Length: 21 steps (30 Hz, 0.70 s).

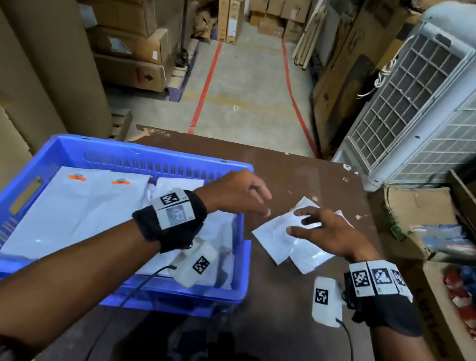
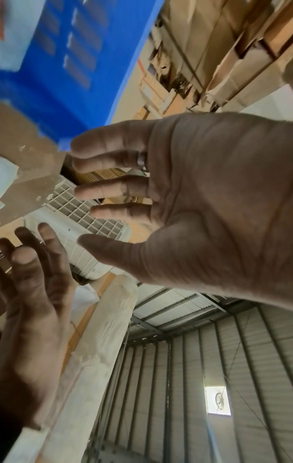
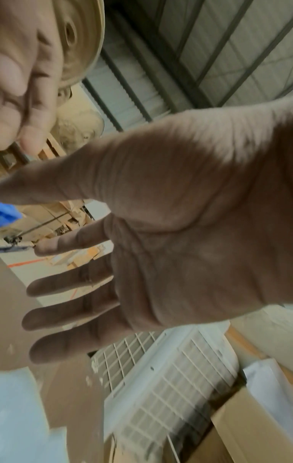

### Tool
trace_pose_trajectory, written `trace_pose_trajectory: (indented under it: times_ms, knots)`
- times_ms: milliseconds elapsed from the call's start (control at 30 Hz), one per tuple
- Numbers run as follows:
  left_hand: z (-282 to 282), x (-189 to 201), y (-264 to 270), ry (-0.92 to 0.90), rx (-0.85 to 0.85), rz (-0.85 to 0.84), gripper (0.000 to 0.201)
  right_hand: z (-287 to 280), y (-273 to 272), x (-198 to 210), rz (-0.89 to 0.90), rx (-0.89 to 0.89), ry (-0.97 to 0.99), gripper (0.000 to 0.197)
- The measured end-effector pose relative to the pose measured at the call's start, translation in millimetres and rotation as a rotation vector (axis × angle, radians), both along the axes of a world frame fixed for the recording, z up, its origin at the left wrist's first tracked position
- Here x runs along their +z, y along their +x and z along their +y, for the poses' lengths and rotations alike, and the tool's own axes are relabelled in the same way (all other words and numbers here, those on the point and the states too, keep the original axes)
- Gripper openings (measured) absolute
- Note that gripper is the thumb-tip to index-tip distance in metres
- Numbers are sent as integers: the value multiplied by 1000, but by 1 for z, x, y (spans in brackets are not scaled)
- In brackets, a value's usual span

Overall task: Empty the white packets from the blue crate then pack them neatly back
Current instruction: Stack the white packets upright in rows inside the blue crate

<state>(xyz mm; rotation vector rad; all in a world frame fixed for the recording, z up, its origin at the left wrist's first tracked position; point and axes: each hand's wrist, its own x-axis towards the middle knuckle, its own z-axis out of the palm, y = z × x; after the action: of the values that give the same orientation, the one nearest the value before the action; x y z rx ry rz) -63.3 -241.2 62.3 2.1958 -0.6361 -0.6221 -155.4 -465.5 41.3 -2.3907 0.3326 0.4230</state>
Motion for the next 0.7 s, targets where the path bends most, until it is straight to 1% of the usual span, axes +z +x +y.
trace_pose_trajectory:
  times_ms: [133, 300, 433, 467, 533, 567, 633, 700]
  knots:
    - [-65, -19, -8, 13, -13, 45, 27, -48, -16, -34, 62, -43, 2, 50]
    - [-130, -58, -12, 112, -16, 28, 30, -106, -21, -86, 174, -78, -5, 49]
    - [-165, -92, -12, 176, 24, 29, 25, -139, -21, -118, 185, -55, -11, 39]
    - [-171, -102, -12, 206, 37, 16, 24, -145, -20, -124, 190, -51, -26, 40]
    - [-181, -121, -10, 257, 56, 4, 24, -152, -17, -136, 189, -50, -46, 49]
    - [-184, -131, -10, 284, 67, -5, 28, -156, -14, -144, 179, -48, -41, 54]
    - [-190, -151, -11, 339, 88, -61, 43, -164, -9, -160, 124, -37, -59, 60]
    - [-197, -167, -15, 380, 112, -101, 59, -166, -3, -165, 78, -45, -153, 70]
